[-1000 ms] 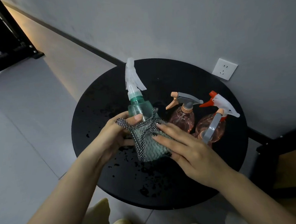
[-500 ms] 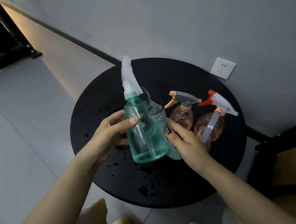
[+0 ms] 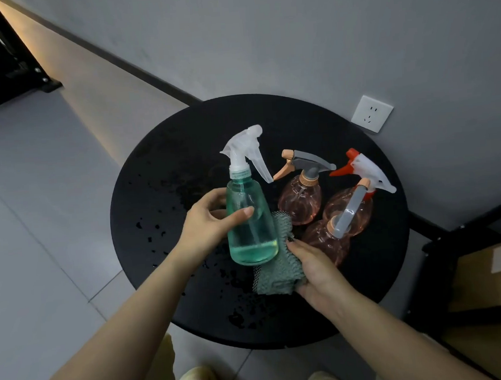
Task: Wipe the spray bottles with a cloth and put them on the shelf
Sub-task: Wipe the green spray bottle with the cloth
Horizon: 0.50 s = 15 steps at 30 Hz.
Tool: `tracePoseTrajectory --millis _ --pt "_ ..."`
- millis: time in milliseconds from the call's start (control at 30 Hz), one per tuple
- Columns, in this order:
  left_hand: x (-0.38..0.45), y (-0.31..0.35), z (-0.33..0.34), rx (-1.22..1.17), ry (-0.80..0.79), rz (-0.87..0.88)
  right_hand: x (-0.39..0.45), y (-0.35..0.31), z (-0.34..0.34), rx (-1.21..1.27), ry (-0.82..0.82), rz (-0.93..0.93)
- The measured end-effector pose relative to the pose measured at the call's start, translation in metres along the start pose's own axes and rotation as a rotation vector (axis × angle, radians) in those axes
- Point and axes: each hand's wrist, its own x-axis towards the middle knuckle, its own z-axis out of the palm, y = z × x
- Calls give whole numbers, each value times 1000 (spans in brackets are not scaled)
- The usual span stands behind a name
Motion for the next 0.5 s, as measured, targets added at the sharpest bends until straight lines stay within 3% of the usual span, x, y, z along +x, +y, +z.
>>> tracePoseTrajectory --millis 500 --pt "3 -54 34 288 162 226 31 16 4 -34 136 -4"
